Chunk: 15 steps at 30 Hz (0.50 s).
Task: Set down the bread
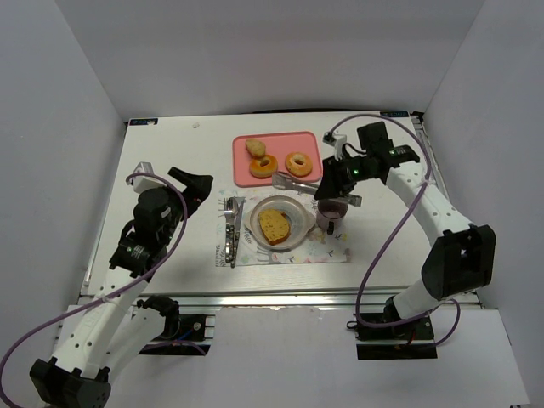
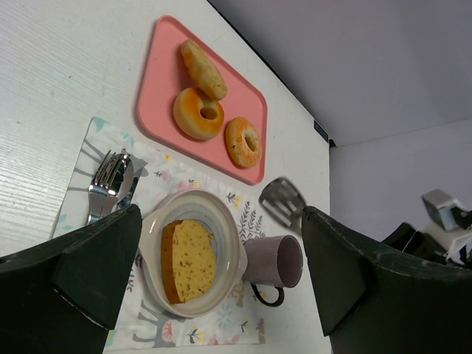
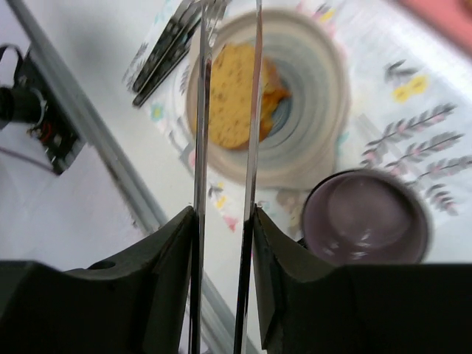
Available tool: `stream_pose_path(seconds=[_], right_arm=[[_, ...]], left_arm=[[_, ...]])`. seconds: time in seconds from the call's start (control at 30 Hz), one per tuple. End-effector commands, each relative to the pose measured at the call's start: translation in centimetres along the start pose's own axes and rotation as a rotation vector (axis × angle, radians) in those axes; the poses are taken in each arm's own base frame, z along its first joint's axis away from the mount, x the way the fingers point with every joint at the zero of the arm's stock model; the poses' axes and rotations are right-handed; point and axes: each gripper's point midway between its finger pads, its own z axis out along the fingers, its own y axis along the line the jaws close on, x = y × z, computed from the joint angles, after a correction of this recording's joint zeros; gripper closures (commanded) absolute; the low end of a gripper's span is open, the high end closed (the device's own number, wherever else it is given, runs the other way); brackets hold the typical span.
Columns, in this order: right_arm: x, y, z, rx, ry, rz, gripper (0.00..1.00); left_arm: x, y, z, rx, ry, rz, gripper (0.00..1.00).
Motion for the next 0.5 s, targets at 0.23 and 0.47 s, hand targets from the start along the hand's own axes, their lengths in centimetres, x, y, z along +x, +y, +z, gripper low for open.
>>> stream_pose_path(seconds=[0.23,0.47], right_arm=[[-8.0,-11.1,-1.5,0.281,-0.13,0.034,0.58],[-8.1,-15.2,0.2,0.334,-0.068,0.012,0.54]], left_arm=[[-0.4,-0.1,0.0,-0.004,-0.013,0.005,0.02],[-0.3,0.2,0.1,-0.008,-0.014,0.002,0.02]])
